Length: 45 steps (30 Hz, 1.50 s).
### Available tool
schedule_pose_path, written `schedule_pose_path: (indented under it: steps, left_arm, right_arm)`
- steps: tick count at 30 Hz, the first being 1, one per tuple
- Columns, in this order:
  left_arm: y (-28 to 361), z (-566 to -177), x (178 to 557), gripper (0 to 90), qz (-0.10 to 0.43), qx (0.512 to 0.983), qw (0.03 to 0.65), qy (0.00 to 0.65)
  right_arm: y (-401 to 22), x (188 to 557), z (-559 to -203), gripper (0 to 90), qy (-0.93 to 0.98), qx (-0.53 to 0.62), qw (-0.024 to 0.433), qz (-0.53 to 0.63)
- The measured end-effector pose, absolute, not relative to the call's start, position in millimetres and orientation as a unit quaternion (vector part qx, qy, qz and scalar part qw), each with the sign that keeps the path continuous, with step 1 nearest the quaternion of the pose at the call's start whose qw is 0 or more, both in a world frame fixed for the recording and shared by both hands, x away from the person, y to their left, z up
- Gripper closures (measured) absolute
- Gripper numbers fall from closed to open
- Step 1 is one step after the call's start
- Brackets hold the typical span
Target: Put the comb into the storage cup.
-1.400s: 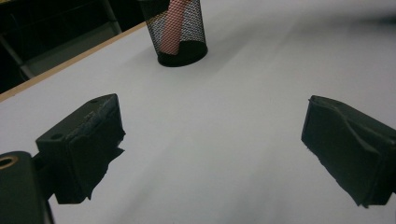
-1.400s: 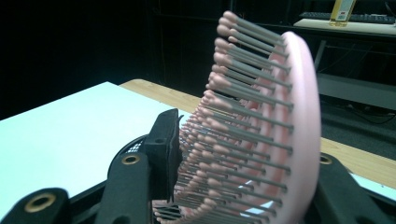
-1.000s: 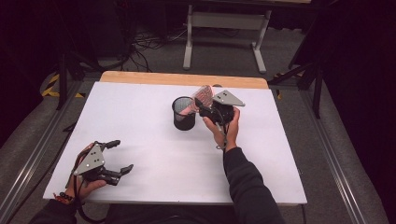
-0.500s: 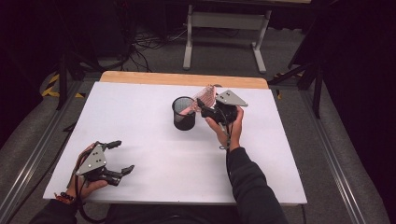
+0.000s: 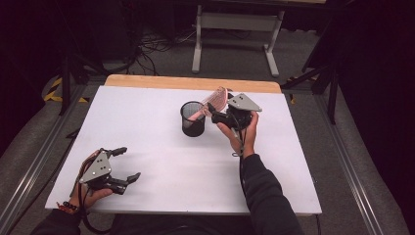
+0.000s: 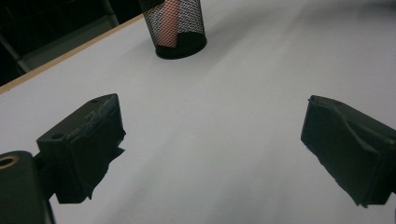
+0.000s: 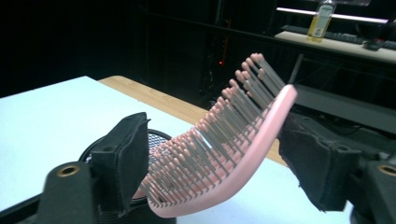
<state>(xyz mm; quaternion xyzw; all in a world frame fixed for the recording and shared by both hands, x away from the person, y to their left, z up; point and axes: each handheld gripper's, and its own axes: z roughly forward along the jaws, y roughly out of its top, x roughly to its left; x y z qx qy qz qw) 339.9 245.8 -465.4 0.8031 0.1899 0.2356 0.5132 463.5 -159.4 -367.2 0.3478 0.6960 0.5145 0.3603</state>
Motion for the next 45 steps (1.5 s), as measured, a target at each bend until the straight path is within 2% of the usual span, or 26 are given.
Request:
schedule_pose_path:
  steps: [14, 45]
  left_arm:
    - [246, -465, 340, 7.0, 0.231, 0.804, 0.515, 0.19]
    - [248, -464, 340, 6.6, 0.227, 0.803, 0.517, 0.192]
  right_arm:
    - [-152, 453, -351, 13.5, 0.706, 0.314, 0.398, 0.494]
    - [-161, 426, -335, 9.3, 0.704, 0.284, 0.401, 0.512]
